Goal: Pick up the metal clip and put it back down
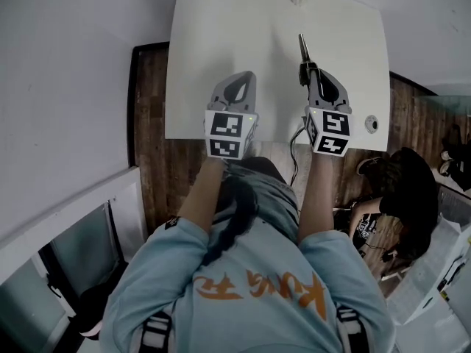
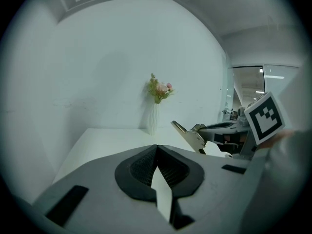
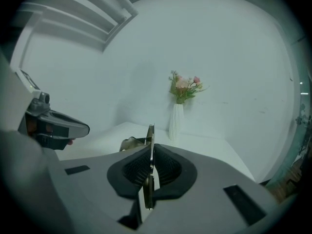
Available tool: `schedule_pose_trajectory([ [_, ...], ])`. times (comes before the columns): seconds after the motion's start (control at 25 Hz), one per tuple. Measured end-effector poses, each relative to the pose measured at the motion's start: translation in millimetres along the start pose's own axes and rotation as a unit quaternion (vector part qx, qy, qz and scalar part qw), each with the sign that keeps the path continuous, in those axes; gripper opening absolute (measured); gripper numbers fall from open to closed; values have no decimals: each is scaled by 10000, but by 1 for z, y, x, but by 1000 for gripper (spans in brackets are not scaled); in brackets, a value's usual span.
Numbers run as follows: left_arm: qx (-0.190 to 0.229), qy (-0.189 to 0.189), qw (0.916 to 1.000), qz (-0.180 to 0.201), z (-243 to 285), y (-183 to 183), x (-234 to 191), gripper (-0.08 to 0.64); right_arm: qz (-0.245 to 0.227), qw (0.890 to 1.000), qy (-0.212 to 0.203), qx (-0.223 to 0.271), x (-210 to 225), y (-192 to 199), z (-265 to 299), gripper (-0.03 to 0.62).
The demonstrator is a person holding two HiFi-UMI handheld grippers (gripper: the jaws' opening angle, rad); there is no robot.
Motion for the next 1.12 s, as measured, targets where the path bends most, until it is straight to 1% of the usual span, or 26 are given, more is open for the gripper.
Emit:
schedule_pose_trajectory([
  [0.2, -223, 67, 9997, -20, 6, 16, 4, 25, -561, 9976, -132, -378, -13, 21, 9, 14],
  [0.32, -371, 87, 9993, -68, 10, 29, 0, 25, -1010, 9931, -179, -570, -25, 31, 16, 14],
  [0.44, -486, 101, 9987, -125, 15, 40, -1, 25, -1569, 9841, -153, -819, -35, 42, 23, 14],
  [0.52, -574, 95, 9983, -90, 19, 47, -1, 25, -1886, 9771, -167, -974, -40, 52, 26, 14],
  [0.64, -727, 93, 9973, 9, 22, 56, 1, 25, -2242, 9673, -232, -1164, -49, 65, 29, 14],
  [0.76, -819, 117, 9966, -17, 24, 62, 1, 25, -2624, 9561, -244, -1282, -56, 73, 32, 14],
  [1.0, -905, 128, 9958, -70, 29, 67, -3, 25, -3046, 9424, -408, -1319, -68, 82, 36, 17],
  [1.12, -864, 114, 9961, -166, 33, 66, -6, 25, -2983, 9442, -587, -1264, -73, 86, 36, 26],
])
Point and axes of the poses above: the fingertips, and each gripper's own axes: z forward along the fingers, x to its right, y out of its underside, the point moved 7 cm from there along -z, backward along the fingers, and after that the axes turned 8 degrees about -x, right-handed, at the moved point
